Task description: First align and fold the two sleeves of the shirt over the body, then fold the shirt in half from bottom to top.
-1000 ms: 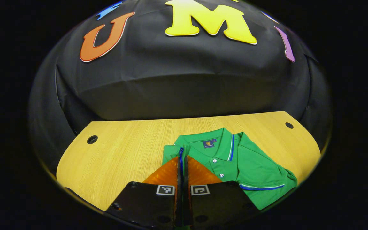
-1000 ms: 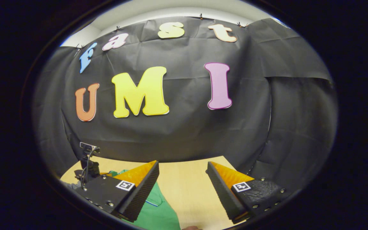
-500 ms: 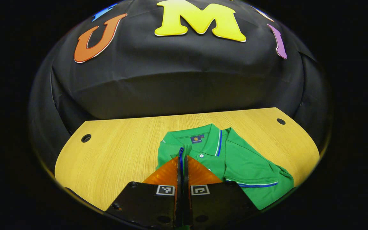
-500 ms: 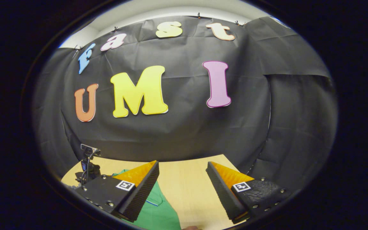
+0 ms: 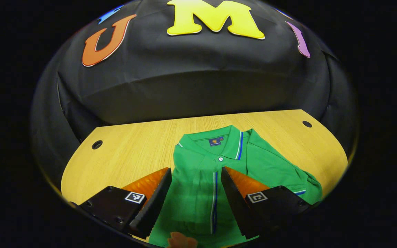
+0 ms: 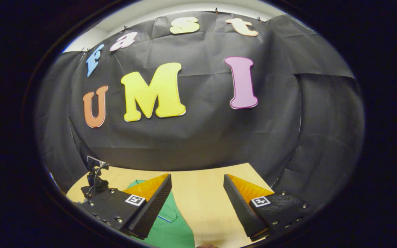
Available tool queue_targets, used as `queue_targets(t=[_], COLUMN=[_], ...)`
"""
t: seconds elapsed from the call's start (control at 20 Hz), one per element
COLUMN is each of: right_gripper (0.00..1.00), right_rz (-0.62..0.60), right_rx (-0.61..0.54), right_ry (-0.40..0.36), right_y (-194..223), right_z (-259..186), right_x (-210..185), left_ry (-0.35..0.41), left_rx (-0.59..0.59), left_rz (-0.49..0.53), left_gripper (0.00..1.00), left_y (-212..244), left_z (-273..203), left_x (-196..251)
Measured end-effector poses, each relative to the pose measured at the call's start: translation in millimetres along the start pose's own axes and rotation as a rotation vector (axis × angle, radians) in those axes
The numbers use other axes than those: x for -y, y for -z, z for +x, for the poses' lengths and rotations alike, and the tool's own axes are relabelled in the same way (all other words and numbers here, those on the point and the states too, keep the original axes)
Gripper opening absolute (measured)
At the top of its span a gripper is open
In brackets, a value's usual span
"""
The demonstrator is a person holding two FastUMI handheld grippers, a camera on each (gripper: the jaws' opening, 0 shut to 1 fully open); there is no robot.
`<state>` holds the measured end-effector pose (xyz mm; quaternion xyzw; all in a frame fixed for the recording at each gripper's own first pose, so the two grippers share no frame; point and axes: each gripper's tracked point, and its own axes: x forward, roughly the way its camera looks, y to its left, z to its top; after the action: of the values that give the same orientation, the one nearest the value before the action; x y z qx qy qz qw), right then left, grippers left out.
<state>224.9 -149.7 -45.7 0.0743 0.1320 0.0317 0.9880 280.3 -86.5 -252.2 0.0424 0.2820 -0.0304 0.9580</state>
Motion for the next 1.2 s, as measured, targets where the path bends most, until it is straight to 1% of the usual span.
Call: queue_targets(t=[0.1,0.25,0.35,0.5,0.6,0.8,0.85,0.9,0.95,1.0,1.05,1.1,1.2], right_gripper=[0.95,0.96,0.95,0.95,0.95,0.95,0.97,0.96,0.97,0.97,0.95,0.96,0.95], right_rz=[0.003,-0.013,-0.034,-0.055,-0.062,-0.082,-0.090,-0.095,-0.098,-0.105,-0.116,-0.127,-0.141], right_rx=[-0.009,0.006,0.017,0.017,0.019,0.037,0.032,0.030,0.025,0.022,0.022,0.020,0.013], right_ry=[-0.029,-0.042,-0.041,-0.065,-0.076,-0.093,-0.096,-0.102,-0.106,-0.112,-0.114,-0.118,-0.120], right_y=[5,12,17,31,39,54,61,67,74,79,86,92,107], right_z=[1,-16,-38,-77,-105,-160,-171,-182,-192,-202,-211,-219,-231], right_x=[-8,-17,-21,-31,-35,-43,-43,-45,-46,-47,-48,-49,-48], left_ry=[-0.020,-0.030,-0.043,-0.057,-0.057,-0.082,-0.113,-0.140,-0.145,-0.146,-0.142,-0.143,-0.139], left_rx=[0.030,0.099,0.149,0.225,0.265,0.318,0.317,0.305,0.291,0.285,0.278,0.273,0.257], left_rz=[-0.008,-0.034,-0.055,-0.088,-0.090,-0.064,-0.054,-0.043,-0.036,-0.042,-0.054,-0.063,-0.073], left_gripper=[0.92,0.92,0.92,0.92,0.92,0.92,0.92,0.92,0.96,1.00,1.00,1.00,1.00], left_y=[-12,-31,-40,-46,-46,-27,-17,-7,5,16,26,36,58], left_z=[-13,-47,-81,-142,-186,-262,-278,-291,-298,-305,-315,-326,-342], left_x=[-10,-22,-31,-42,-45,-51,-58,-63,-65,-56,-53,-52,-51])
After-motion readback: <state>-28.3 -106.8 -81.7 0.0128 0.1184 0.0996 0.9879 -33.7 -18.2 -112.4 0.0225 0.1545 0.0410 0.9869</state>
